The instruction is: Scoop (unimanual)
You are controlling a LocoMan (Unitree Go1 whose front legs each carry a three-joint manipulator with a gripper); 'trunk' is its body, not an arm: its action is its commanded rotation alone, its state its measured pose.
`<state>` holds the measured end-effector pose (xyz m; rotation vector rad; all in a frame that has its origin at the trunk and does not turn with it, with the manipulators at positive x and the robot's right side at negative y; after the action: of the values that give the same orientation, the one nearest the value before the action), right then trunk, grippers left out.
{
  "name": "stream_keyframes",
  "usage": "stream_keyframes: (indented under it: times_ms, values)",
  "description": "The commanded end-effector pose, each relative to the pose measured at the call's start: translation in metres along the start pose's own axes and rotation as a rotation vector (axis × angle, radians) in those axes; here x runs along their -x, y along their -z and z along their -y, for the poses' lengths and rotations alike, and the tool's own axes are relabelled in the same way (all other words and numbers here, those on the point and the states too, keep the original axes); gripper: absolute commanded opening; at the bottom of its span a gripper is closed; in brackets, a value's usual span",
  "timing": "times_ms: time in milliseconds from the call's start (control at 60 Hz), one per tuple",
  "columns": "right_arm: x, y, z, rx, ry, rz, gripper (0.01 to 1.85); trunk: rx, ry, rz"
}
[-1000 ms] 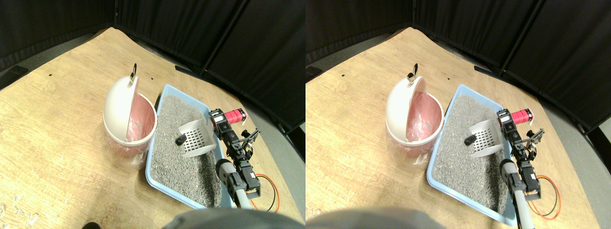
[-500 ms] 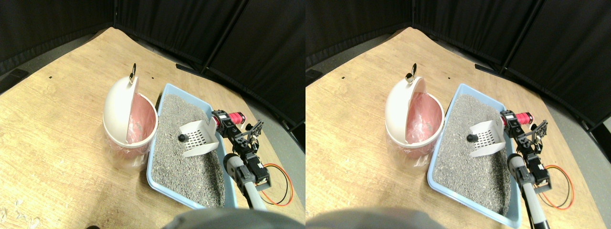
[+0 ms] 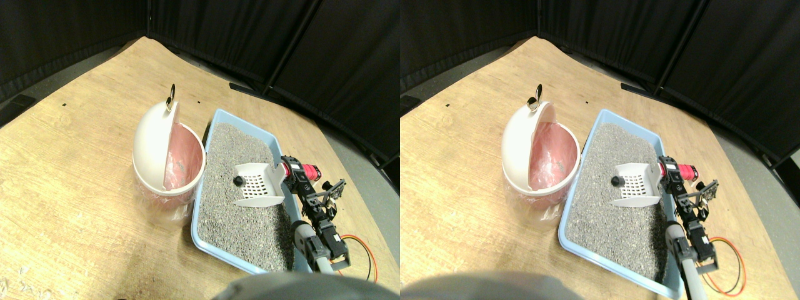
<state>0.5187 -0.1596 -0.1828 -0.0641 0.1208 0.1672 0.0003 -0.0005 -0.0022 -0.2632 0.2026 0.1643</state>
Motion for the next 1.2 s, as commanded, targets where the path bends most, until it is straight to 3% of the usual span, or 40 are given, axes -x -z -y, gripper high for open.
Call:
stream_keyframes:
  times_ms: [17, 167, 417, 683, 917, 1200]
  values:
    - [0.004, -0.013, -0.002, -0.194, 0.044, 0.121, 0.06, -0.001, 0.004, 0.018]
    - [0.008, -0.027, 0.001, -0.252, 0.068, 0.152, 0.06, -0.007, 0.011, 0.034]
    - [0.010, -0.061, 0.010, -0.370, 0.042, 0.239, 0.06, -0.007, 0.025, 0.056]
    - [0.009, -0.082, 0.023, -0.623, 0.088, 0.303, 0.06, -0.010, 0.036, 0.078]
    - [0.008, -0.081, 0.023, -0.657, 0.068, 0.315, 0.06, -0.009, 0.033, 0.097]
    - [0.007, -0.074, 0.020, -0.747, 0.065, 0.319, 0.06, -0.015, 0.033, 0.097]
